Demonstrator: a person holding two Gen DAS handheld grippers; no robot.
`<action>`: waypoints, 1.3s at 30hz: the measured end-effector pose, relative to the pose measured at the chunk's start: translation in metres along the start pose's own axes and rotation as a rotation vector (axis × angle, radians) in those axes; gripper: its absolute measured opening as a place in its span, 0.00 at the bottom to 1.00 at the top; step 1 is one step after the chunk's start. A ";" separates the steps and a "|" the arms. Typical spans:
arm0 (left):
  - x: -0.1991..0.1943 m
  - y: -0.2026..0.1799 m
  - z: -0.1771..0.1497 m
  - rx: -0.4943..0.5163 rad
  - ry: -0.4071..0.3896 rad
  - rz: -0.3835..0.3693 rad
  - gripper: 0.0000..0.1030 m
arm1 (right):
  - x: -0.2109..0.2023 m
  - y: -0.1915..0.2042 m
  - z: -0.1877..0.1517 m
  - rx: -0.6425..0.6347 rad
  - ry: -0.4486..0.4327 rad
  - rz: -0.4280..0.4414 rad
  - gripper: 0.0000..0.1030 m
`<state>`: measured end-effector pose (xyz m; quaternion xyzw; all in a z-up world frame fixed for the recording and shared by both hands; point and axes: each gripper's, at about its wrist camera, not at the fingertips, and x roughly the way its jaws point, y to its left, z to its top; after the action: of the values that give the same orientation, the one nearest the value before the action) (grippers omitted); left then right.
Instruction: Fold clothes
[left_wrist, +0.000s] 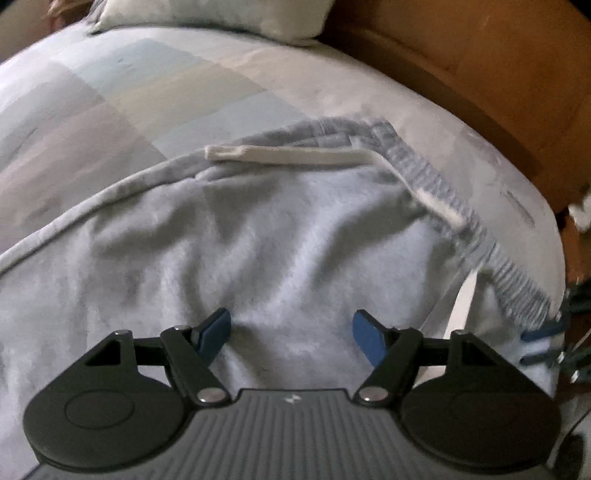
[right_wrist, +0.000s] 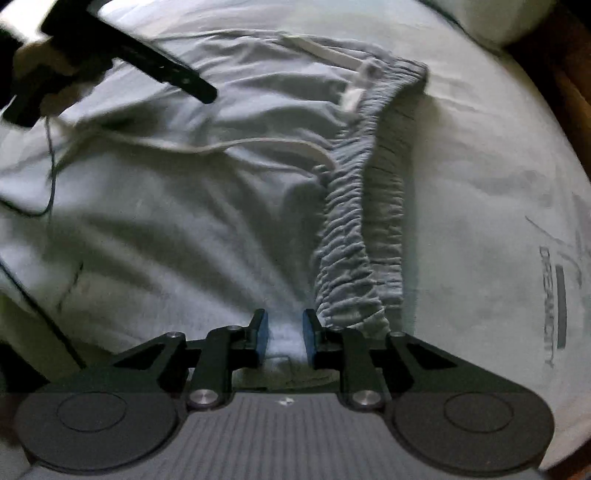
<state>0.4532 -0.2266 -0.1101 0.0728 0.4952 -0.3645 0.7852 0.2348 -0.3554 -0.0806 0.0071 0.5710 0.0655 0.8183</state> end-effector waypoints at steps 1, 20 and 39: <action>-0.001 -0.004 0.009 -0.009 -0.013 -0.041 0.71 | -0.002 0.003 0.005 0.019 -0.015 -0.002 0.28; 0.036 -0.009 0.084 0.093 0.051 -0.123 0.73 | -0.010 0.005 -0.024 0.152 -0.065 -0.005 0.52; -0.027 0.038 0.028 0.241 0.021 0.145 0.75 | -0.021 0.050 0.014 0.009 -0.114 0.006 0.83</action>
<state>0.4912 -0.1992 -0.0827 0.2063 0.4495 -0.3628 0.7898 0.2357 -0.3076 -0.0523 0.0160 0.5238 0.0648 0.8492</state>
